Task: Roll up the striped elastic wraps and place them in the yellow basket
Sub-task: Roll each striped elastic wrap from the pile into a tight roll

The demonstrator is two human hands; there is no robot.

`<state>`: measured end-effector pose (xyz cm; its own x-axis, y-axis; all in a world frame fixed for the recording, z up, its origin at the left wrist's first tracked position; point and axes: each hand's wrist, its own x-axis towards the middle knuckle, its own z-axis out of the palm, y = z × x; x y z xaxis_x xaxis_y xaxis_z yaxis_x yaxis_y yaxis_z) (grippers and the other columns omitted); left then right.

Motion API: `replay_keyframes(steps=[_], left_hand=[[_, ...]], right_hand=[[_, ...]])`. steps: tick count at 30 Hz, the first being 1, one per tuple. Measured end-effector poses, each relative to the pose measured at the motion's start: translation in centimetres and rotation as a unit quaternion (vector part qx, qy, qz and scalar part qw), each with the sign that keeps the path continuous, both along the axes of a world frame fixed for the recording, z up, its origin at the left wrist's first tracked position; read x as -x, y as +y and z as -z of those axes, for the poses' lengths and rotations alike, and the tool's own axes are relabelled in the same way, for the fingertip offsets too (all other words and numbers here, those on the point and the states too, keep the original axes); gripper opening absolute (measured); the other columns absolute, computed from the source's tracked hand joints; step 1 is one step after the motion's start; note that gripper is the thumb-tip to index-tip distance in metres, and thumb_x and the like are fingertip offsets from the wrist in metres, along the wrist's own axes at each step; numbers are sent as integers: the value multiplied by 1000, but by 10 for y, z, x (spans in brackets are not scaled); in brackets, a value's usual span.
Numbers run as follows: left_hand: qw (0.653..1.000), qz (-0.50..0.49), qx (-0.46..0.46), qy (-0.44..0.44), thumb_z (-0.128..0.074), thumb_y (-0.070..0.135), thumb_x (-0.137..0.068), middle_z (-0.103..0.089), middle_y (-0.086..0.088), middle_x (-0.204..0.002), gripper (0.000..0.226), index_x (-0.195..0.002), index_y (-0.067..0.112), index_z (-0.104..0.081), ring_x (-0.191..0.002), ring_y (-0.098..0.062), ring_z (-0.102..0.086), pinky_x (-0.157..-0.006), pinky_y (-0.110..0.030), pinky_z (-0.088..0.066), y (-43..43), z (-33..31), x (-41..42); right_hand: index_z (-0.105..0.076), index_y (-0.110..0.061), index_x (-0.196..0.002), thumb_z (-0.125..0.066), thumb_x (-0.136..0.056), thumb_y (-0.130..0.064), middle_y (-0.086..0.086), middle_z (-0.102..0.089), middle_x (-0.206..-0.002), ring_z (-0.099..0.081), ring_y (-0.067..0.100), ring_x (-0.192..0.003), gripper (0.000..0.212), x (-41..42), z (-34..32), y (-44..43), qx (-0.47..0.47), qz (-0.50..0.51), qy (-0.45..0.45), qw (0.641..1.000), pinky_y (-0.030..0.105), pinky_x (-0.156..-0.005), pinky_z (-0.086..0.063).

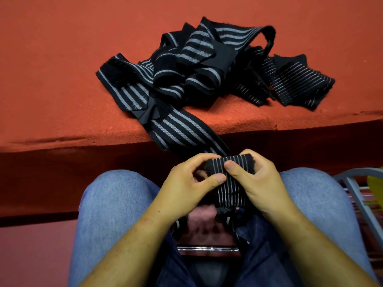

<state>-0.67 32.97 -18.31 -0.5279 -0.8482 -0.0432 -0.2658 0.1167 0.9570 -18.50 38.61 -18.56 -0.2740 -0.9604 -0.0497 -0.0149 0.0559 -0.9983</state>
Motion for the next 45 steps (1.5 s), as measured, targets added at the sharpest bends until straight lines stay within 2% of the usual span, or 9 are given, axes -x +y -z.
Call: replay_keyframes(steps=[6,11,15,17,28,30,34,41,45], left_hand=[[1000,-16,12,19,-76,29,-93,-72,1,-91,17,-109,36,-73,-77,-8,-57,-75,-28,-53,-4,1,-3],[999,-12,-16,32,-78,29,-92,-73,-5,-95,22,-113,35,-73,-78,-18,-62,-81,-38,-57,-3,4,-2],[999,-2,-17,35,-86,19,-84,-68,18,-91,53,-129,36,-64,-71,-4,-57,-69,-13,-46,0,3,1],[999,-1,-8,34,-86,15,-83,-67,16,-93,55,-130,35,-64,-70,-3,-57,-69,-11,-44,0,2,1],[999,-7,-26,41,-78,22,-93,-75,-7,-100,37,-125,37,-67,-82,-21,-60,-89,-47,-58,-4,4,0],[999,-5,-30,43,-78,22,-93,-76,-2,-99,40,-128,37,-65,-81,-18,-60,-86,-44,-60,-3,4,0],[999,-14,-35,35,-82,16,-88,-70,18,-83,65,-141,42,-54,-69,-4,-54,-68,-16,-49,0,1,0],[1000,1,-28,14,-80,17,-90,-70,13,-83,53,-135,38,-60,-69,-4,-52,-75,-16,-48,-1,2,0],[1000,4,-28,1,-75,25,-95,-77,10,-96,45,-136,32,-60,-79,-12,-65,-85,-24,-53,-1,2,0]], right_hand=[[-68,-28,-91,-75,-86,-53,-4,-72,-84,-66,8,-79,26,-2,2,0,-20,-32,-8,999,23,-70,-55],[-67,-15,-92,-73,-86,-38,-3,-72,-80,-67,6,-74,24,-2,-1,1,-18,-23,-20,999,21,-64,-53],[-68,-14,-95,-71,-86,-34,-3,-75,-81,-70,7,-74,22,-2,-3,0,-17,-1,-24,1000,20,-65,-54],[-68,-16,-96,-71,-84,-39,0,-75,-84,-70,9,-77,26,-2,-2,0,-24,8,-28,999,23,-67,-55],[-60,-38,-134,-76,-84,-34,6,-75,-113,-74,22,-105,52,-3,-6,2,-11,-15,-25,1000,33,-91,-60],[-60,-37,-135,-77,-86,-29,7,-75,-112,-74,24,-105,52,-3,-8,3,-5,-14,-17,1000,33,-91,-60],[-61,-31,-134,-77,-90,-16,4,-76,-112,-74,19,-102,50,-2,-9,2,-3,-2,-6,1000,28,-88,-59],[-60,-34,-134,-79,-79,-32,0,-76,-107,-74,12,-94,59,-3,-10,3,-7,-1,-5,1000,23,-79,-58],[-57,-43,-131,-78,-79,-44,3,-75,-111,-74,18,-101,57,-3,-3,5,-19,-23,19,999,34,-91,-60]])
